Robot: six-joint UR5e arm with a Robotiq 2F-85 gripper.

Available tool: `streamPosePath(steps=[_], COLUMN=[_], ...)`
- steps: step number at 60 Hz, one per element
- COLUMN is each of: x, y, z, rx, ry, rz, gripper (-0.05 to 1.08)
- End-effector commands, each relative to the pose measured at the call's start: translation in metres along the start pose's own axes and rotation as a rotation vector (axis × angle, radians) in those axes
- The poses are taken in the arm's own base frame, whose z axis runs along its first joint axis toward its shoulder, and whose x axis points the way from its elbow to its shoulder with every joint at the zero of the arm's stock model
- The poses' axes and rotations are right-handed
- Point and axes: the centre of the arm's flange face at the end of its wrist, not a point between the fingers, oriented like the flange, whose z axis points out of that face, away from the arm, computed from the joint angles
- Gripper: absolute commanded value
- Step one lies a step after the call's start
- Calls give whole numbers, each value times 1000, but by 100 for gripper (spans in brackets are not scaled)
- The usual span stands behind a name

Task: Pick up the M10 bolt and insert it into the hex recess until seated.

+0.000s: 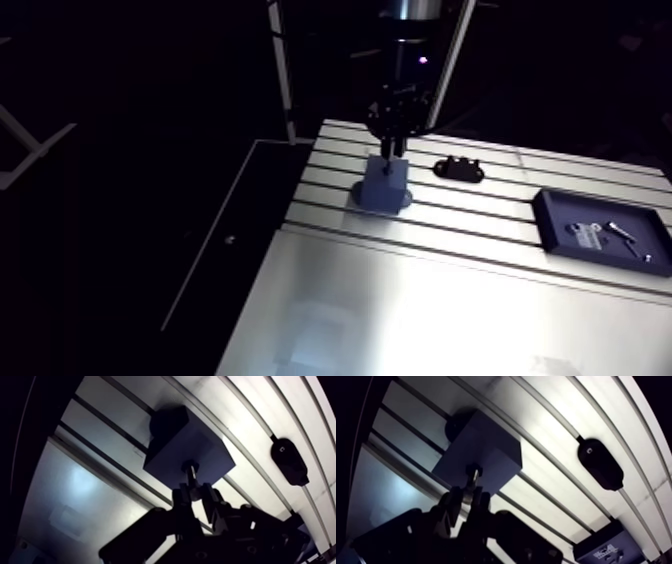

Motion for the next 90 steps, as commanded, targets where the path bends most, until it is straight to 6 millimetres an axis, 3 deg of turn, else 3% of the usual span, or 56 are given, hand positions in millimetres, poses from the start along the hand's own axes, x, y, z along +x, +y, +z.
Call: streamPosePath(steps=[1,90], x=[0,2], y=[0,0], z=[0,5], rx=[0,-6], ry=[1,3], rz=[1,-5], gripper=[76,76])
